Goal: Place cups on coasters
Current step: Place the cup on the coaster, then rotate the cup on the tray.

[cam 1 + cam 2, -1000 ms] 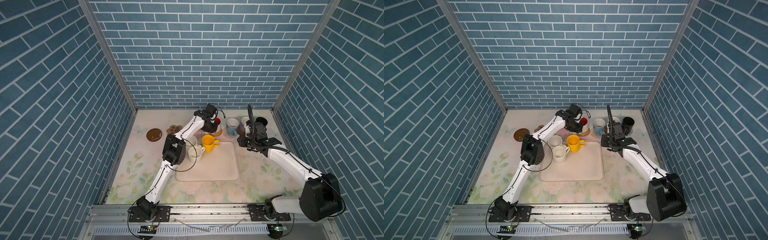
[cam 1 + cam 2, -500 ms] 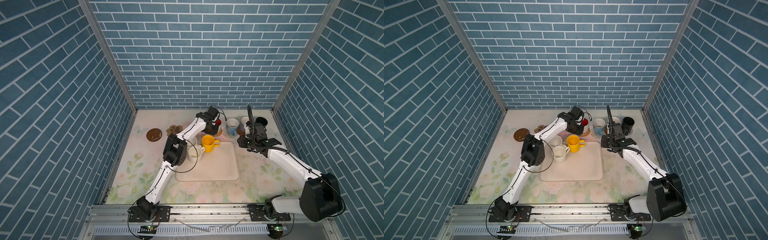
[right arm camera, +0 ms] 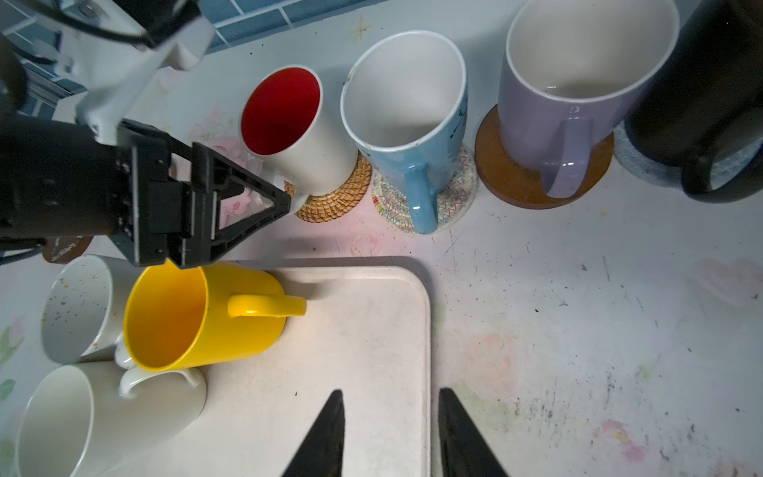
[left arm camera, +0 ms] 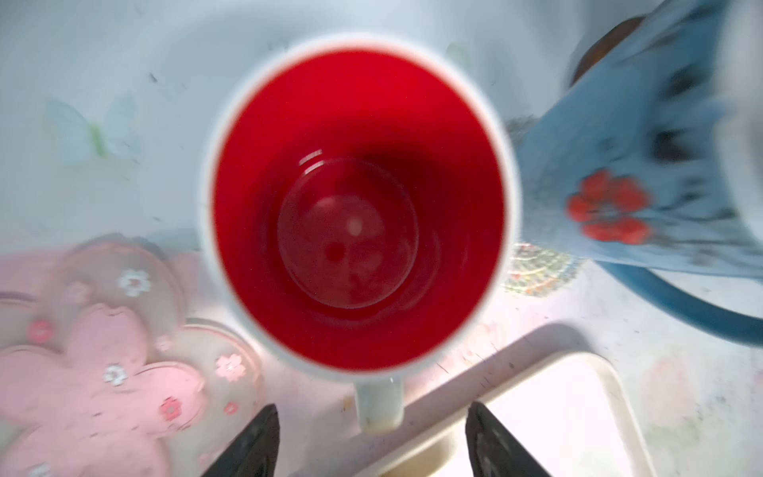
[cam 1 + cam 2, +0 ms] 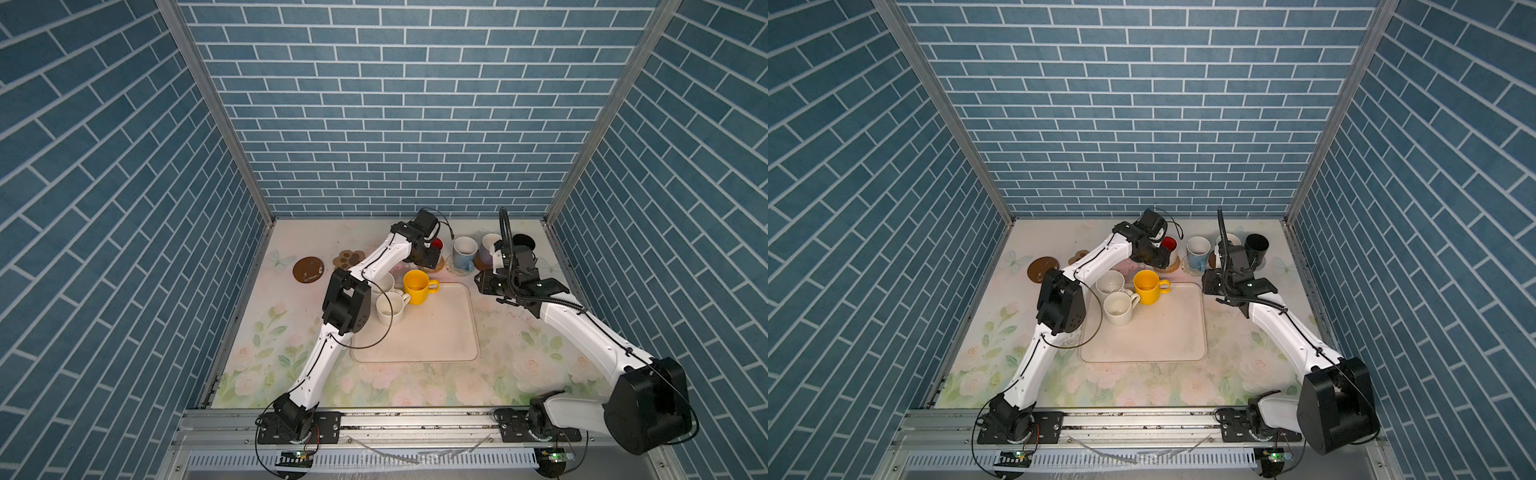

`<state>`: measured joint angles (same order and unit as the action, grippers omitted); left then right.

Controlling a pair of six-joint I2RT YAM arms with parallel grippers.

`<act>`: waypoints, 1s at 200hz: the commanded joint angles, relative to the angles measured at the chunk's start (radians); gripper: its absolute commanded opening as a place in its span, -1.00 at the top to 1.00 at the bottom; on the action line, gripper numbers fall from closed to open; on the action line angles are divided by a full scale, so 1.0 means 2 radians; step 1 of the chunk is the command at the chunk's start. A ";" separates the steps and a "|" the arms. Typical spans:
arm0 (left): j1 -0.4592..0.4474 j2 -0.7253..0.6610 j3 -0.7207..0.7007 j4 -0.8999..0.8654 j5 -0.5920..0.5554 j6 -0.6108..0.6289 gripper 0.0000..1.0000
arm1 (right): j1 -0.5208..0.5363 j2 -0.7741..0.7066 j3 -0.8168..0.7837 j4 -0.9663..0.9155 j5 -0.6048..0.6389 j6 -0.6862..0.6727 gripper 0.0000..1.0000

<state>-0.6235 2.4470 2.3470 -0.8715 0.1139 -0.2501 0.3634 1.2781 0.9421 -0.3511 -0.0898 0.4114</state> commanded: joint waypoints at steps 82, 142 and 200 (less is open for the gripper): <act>-0.002 -0.234 -0.187 0.063 -0.033 0.007 -0.56 | 0.012 0.047 0.056 -0.014 -0.049 0.009 0.17; -0.002 -0.426 -0.433 0.112 -0.056 -0.021 -0.58 | 0.050 0.153 0.145 -0.012 -0.033 0.007 0.18; -0.001 -0.564 -0.586 0.089 -0.071 -0.046 -0.58 | 0.061 0.246 0.224 -0.016 -0.026 0.010 0.31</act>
<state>-0.6235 1.4082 1.2579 -0.6693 0.0044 -0.3161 0.4858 1.7214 1.3109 -0.3744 -0.1619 0.4149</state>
